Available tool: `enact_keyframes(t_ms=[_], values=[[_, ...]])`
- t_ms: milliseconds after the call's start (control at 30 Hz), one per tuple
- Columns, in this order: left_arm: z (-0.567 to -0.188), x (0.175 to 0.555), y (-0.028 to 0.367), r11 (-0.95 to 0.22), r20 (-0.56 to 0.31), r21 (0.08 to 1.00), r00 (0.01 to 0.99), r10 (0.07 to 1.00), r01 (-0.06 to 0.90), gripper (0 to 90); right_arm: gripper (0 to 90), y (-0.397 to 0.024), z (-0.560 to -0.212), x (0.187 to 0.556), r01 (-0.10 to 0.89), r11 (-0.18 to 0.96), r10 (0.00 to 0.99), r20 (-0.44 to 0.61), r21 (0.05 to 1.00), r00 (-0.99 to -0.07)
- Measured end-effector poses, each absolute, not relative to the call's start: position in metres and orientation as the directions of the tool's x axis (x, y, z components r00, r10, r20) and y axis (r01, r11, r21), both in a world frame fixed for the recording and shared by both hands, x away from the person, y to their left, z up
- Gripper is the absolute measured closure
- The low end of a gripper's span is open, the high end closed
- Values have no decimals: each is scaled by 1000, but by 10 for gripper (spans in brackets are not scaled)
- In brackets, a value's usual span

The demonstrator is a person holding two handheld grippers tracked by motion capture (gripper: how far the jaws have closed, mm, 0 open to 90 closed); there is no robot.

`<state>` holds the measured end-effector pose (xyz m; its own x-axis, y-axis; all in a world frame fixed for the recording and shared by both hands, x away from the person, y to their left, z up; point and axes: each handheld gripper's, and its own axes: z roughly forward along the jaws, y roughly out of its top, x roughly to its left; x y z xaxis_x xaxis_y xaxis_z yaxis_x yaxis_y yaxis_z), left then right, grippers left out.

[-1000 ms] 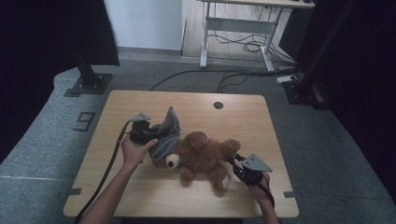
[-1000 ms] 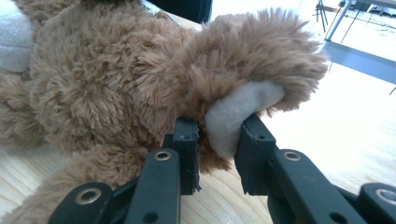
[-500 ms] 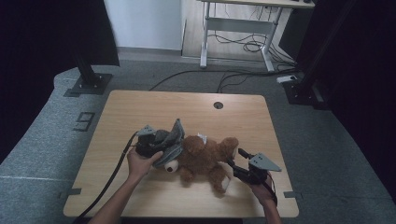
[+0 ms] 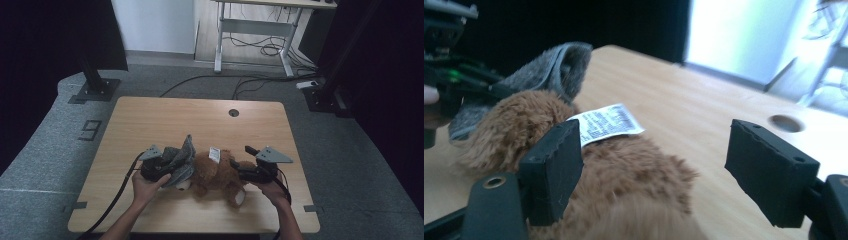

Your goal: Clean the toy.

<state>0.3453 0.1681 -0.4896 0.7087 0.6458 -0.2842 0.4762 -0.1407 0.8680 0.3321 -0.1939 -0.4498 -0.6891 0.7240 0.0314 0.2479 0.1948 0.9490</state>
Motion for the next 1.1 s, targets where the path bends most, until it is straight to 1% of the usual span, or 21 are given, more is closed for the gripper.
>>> enact_keyframes(t_ms=[100, 300, 367, 467, 567, 633, 700, 833, 867, 933, 1000, 1100], values=[[-490, 342, 170, -134, -293, 868, 711, 640, 478, 783, 219, -183, -463, 334, 292, 234, 696, 50, 927, -717], [-492, 335, 172, -138, -292, 870, 721, 628, 473, 782, 228, -168, -500, 321, 360, 337, 648, 63, 870, -759], [-494, 331, 173, -131, -298, 873, 726, 620, 470, 782, 265, -165, -511, 316, 375, 366, 653, 53, 852, -755], [-498, 325, 174, -121, -293, 881, 728, 620, 458, 782, 342, -163, -522, 311, 386, 363, 669, 51, 848, -741], [-500, 326, 174, -109, -294, 885, 724, 624, 453, 782, 416, -157, -527, 309, 368, 380, 696, 0, 848, -718], [-500, 332, 174, -97, -302, 885, 719, 626, 456, 782, 457, -153, -528, 312, 355, 377, 720, -29, 855, -693], [-500, 337, 173, -95, -289, 890, 712, 640, 446, 782, 486, -150, -531, 317, 342, 364, 740, -46, 866, -672], [-498, 348, 168, -116, -234, 902, 696, 679, 417, 782, 505, -141, -531, 331, 312, 379, 771, -110, 871, -628], [-498, 351, 168, -112, -231, 903, 690, 686, 414, 782, 507, -139, -531, 334, 306, 383, 774, -122, 871, -621], [-500, 356, 168, -83, -256, 901, 678, 689, 425, 782, 511, -138, -530, 344, 305, 379, 781, -125, 874, -611], [-501, 356, 168, -75, -262, 902, 677, 688, 425, 782, 512, -139, -529, 349, 300, 376, 781, -127, 877, -611], [-502, 352, 165, -82, -235, 912, 675, 699, 403, 782, 515, -141, -529, 353, 290, 374, 781, -130, 881, -611]])
